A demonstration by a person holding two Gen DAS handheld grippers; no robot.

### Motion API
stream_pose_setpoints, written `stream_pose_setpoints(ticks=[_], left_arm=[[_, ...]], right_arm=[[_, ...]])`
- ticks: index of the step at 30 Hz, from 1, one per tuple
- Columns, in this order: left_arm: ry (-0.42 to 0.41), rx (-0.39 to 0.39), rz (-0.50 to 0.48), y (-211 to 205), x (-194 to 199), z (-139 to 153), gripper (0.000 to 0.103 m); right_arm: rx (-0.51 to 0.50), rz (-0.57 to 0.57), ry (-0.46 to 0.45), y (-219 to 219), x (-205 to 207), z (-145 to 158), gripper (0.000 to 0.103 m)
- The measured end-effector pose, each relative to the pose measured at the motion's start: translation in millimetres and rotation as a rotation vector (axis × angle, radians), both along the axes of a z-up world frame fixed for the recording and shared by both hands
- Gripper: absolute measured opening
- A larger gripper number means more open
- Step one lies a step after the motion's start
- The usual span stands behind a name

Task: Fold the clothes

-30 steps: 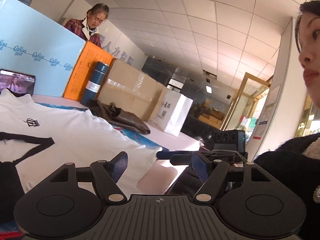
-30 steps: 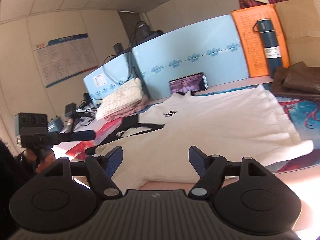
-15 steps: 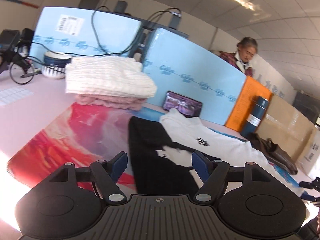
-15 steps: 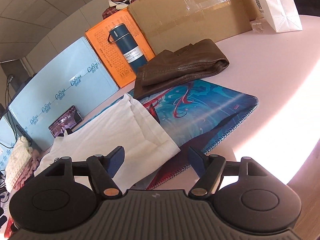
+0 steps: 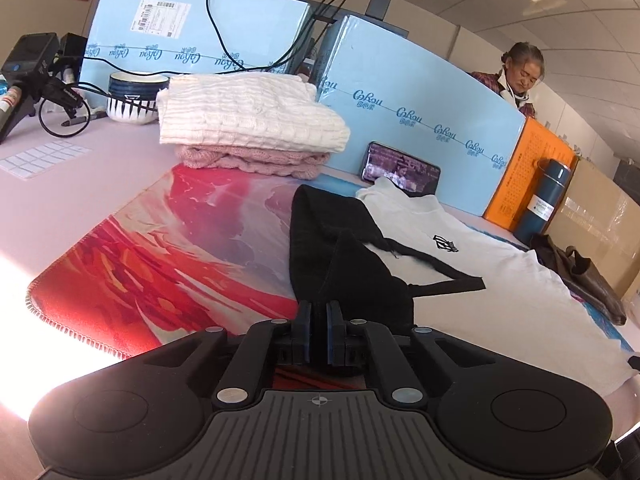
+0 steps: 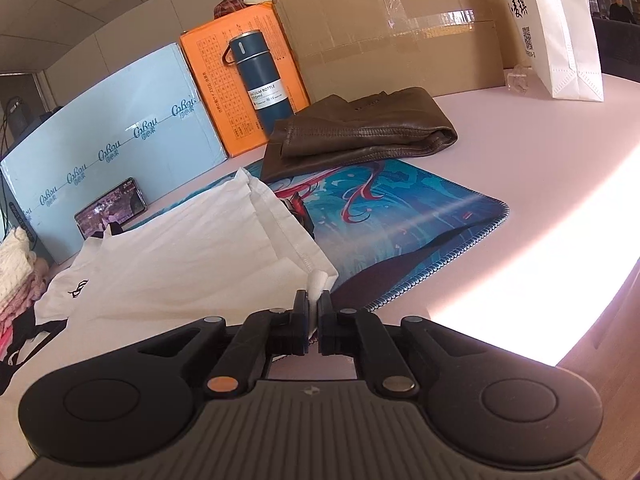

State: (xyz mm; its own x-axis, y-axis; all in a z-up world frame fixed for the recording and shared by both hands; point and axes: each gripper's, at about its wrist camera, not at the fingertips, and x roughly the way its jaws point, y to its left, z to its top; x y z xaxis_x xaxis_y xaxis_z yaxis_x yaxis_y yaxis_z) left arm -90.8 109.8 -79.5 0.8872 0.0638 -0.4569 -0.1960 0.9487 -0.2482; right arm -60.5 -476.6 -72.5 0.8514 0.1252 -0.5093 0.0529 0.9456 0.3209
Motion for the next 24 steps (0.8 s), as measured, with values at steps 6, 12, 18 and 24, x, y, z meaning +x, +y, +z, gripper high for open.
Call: stream_pose_setpoints(ticks=[6, 12, 18, 24], left_arm=[[-0.046, 0.207, -0.064, -16, -10, 2, 0.025], [-0.236, 0.255, -0.137, -32, -47, 11, 0.083], [-0.309, 0.272, -0.427, -83, -57, 6, 0.085], [-0.295, 0.357, -0.7, -148, -70, -20, 0.085]], right_arm=[[-0.058, -0.017, -0.023, 3, -3, -2, 0.006], [-0.108, -0.022, -0.198, 8, -26, 11, 0.065], [-0.212, 0.391, -0.311, 51, -58, 15, 0.082], [-0.221, 0.564, -0.323, 71, -67, 8, 0.083]])
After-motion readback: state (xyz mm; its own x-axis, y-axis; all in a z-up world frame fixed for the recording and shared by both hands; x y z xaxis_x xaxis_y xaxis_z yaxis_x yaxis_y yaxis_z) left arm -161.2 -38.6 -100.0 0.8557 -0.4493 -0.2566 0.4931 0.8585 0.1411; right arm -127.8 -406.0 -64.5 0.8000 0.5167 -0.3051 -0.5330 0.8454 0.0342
